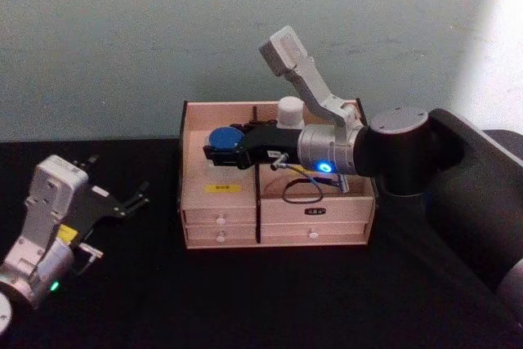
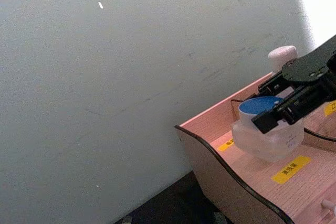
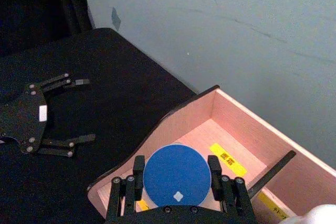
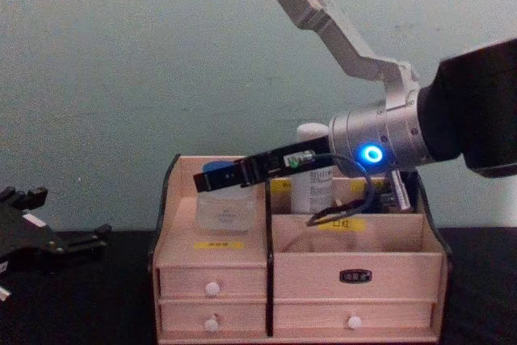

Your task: Pick up the facial cleanser and watermelon frost from the table and place them into the tiered storage box.

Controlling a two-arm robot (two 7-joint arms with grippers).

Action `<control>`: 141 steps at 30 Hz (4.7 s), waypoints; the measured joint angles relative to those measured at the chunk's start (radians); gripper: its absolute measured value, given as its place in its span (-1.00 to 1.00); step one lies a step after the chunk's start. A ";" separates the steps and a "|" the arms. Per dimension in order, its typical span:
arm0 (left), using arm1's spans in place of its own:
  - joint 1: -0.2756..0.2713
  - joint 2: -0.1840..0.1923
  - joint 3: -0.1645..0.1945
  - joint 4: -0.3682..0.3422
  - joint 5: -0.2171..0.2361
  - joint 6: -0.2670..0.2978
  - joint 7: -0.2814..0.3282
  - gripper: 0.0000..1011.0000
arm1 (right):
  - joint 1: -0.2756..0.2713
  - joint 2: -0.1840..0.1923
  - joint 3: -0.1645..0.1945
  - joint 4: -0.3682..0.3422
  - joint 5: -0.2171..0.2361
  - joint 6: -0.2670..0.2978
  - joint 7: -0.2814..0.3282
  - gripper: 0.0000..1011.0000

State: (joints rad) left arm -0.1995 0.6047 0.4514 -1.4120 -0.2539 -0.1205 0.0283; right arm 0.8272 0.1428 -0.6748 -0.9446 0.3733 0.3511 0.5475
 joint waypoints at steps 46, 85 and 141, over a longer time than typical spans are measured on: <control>0.000 0.000 0.000 0.000 0.000 0.000 0.000 0.98 | -0.001 -0.012 0.007 0.018 -0.022 -0.001 -0.005 0.98; 0.000 0.000 0.000 0.000 0.000 0.000 0.000 0.98 | -0.394 0.281 0.270 -0.598 0.118 -0.029 -0.234 0.98; 0.000 0.000 0.000 0.000 0.000 0.000 0.000 0.98 | -0.561 0.157 0.398 -0.443 -0.165 -0.199 -0.607 0.98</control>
State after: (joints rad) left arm -0.1995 0.6047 0.4514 -1.4120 -0.2539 -0.1205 0.0283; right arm 0.2659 0.3003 -0.2768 -1.3879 0.2080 0.1523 -0.0596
